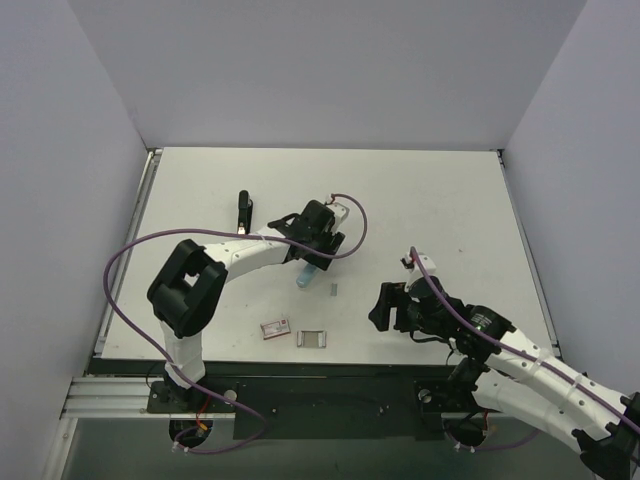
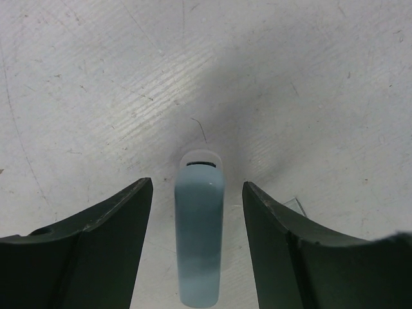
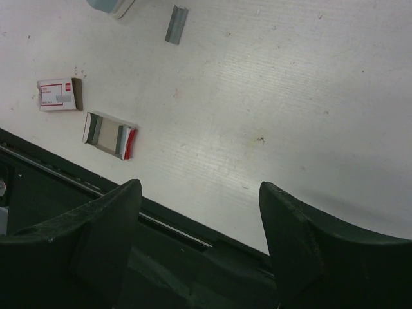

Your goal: Unload the staples from the stapler

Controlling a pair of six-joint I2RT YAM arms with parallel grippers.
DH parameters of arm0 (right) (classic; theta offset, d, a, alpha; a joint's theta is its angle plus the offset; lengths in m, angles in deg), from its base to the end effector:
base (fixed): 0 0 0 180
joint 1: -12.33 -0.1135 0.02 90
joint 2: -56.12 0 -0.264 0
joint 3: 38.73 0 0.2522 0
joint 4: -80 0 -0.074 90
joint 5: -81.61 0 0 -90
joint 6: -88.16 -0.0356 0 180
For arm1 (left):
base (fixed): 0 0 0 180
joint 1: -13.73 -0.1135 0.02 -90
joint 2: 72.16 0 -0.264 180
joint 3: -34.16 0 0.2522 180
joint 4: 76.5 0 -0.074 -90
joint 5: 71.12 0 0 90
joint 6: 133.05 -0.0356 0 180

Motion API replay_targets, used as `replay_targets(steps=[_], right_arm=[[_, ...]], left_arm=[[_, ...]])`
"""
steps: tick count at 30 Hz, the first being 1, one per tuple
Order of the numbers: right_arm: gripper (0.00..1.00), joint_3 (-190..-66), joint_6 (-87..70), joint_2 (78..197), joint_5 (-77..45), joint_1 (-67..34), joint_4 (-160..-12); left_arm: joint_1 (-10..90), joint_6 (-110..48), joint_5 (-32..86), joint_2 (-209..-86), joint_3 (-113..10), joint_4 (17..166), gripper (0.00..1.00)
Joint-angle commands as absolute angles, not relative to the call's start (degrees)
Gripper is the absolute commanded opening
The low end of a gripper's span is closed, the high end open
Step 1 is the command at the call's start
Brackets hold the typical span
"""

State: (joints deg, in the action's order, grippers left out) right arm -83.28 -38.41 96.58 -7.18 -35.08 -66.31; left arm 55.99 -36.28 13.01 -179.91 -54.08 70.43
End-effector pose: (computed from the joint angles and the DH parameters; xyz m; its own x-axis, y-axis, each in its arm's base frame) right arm 0.1129 0.1217 0.2487 -0.6996 0.1191 -0.7045 -0.3820 0.7709 0.5097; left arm 0.3020 -0.2695 0.1938 -0.6571 0.4387 -0.6130 0.5493 0.8355 0.0090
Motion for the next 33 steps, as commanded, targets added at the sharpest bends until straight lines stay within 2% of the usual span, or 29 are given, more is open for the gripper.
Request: replay_targets(steps=[1,6,12,16,18,20,31,33], right_arm=[[0.68,-83.08,-39.01,97.25,-5.75,-35.83,-67.60],[0.68,-83.08,-39.28,97.69,-5.75,-36.44,-68.13],[0.66,-83.08,-39.28,98.83,-5.75,-36.88,-68.66],[0.65,-83.25,-39.28,98.83,-5.84,-36.97,-68.74],[0.65,-83.51,-39.10,98.48,-5.67,-36.97,-68.39],[0.65,-83.86,-38.93,97.87,-5.49,-36.97,-67.87],[0.64,-88.16,-34.62,93.56,-3.91,-36.97,-62.77],[0.64,-89.40,-33.39,93.03,-3.90,-36.97,-61.80]], left_arm=[[55.56,-36.63,13.61,-180.27,-53.52,72.16,0.67],[55.30,-36.72,14.04,-180.27,-53.52,72.07,0.63],[55.12,-36.98,14.13,-180.62,-53.60,71.81,0.52],[55.12,-37.16,14.57,-180.80,-53.78,71.46,0.40],[55.21,-37.16,14.57,-180.36,-53.78,71.19,0.31],[55.12,-36.90,13.53,-179.04,-53.26,71.89,0.00],[57.93,-36.54,17.99,-162.01,-47.37,72.69,0.00],[58.20,-36.19,22.11,-159.11,-46.40,72.51,0.00]])
